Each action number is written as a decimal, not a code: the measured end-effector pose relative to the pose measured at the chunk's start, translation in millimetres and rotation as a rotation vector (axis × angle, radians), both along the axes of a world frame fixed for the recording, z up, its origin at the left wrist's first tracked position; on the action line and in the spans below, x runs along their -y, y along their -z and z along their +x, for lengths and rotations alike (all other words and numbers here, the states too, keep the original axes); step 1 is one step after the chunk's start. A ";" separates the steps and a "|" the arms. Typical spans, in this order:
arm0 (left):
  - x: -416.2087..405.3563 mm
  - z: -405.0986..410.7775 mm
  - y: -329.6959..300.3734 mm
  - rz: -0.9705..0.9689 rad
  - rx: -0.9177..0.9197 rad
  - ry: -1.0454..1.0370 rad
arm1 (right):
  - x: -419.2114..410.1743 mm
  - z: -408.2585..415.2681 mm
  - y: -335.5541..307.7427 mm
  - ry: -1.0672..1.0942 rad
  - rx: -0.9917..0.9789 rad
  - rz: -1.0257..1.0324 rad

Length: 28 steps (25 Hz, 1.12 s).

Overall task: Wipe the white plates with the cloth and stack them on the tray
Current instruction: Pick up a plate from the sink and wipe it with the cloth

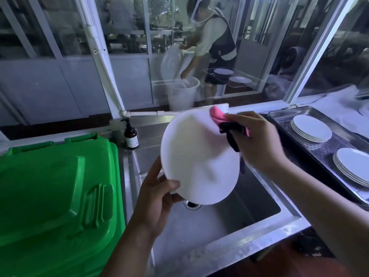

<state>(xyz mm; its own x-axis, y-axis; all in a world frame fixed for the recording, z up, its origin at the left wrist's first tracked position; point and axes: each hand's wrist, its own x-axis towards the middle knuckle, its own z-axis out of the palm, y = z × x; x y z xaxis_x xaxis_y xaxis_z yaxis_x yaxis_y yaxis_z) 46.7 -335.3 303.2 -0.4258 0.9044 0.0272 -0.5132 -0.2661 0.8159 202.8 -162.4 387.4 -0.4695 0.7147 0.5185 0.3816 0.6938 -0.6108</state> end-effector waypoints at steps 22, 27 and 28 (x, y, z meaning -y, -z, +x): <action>-44.8 67.1 27.1 -0.229 0.055 -0.085 | -5.2 136.9 106.1 -0.039 0.002 -0.160; -68.5 111.6 32.4 -0.391 0.204 -0.065 | 26.0 121.9 119.1 -0.389 0.344 -0.126; -70.2 118.9 35.9 -0.432 0.265 -0.065 | 21.5 130.2 128.3 -0.416 0.392 -0.137</action>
<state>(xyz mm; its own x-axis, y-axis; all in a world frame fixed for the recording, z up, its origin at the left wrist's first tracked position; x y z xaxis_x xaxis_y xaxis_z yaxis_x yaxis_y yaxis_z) 165.6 -265.1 267.3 -0.4235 0.7806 -0.4597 -0.7109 0.0282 0.7027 333.0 -183.9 259.1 -0.8629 0.4775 0.1655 0.3093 0.7580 -0.5743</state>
